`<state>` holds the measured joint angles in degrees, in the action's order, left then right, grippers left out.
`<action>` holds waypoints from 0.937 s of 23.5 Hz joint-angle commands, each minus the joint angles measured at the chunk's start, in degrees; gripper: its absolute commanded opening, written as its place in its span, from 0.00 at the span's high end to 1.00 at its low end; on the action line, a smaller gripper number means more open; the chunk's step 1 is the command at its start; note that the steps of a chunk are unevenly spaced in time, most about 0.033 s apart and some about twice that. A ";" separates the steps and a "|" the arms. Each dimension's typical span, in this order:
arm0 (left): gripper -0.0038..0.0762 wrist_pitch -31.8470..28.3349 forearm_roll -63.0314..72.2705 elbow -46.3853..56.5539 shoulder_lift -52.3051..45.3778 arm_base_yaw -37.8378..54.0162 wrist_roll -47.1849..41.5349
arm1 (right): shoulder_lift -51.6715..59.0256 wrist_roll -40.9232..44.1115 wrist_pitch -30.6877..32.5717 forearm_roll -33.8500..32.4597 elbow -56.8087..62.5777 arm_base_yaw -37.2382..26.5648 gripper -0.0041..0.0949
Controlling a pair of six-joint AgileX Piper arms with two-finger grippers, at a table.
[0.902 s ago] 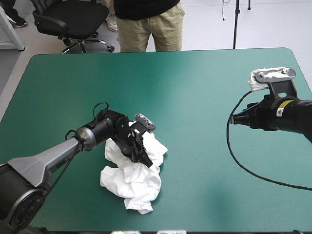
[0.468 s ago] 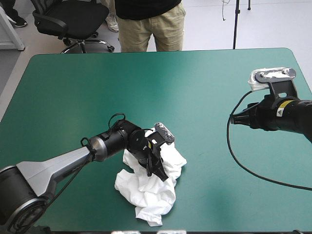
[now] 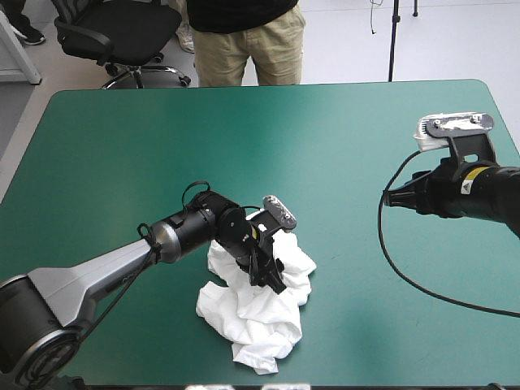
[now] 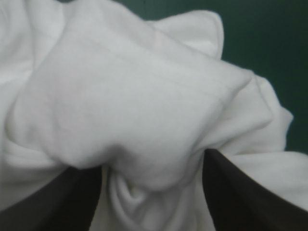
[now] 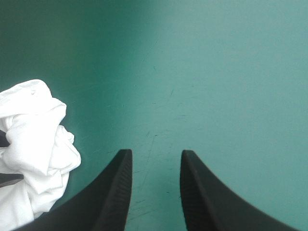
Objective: Fold the cloth
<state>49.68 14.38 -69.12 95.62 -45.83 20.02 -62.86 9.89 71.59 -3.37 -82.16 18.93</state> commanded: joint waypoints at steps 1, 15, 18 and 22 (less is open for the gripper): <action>0.37 5.00 -1.59 -7.48 -2.56 -0.38 -0.12 | 0.85 0.06 0.00 -0.38 -1.44 -0.40 0.64; 0.37 18.01 -10.36 -10.36 -11.37 15.95 -12.65 | 0.85 -0.11 0.00 0.44 -1.44 -0.40 0.64; 0.37 16.07 -9.64 -8.29 -10.15 17.36 -12.65 | 0.85 -0.11 0.00 0.67 -1.44 -0.40 0.64; 0.37 5.80 -6.81 -0.19 -9.15 17.36 -12.87 | 0.85 -0.11 0.00 0.81 -1.44 -0.40 0.64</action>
<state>60.94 6.16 -70.67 88.15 -28.46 7.87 -62.86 9.89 71.59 -2.53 -82.16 18.93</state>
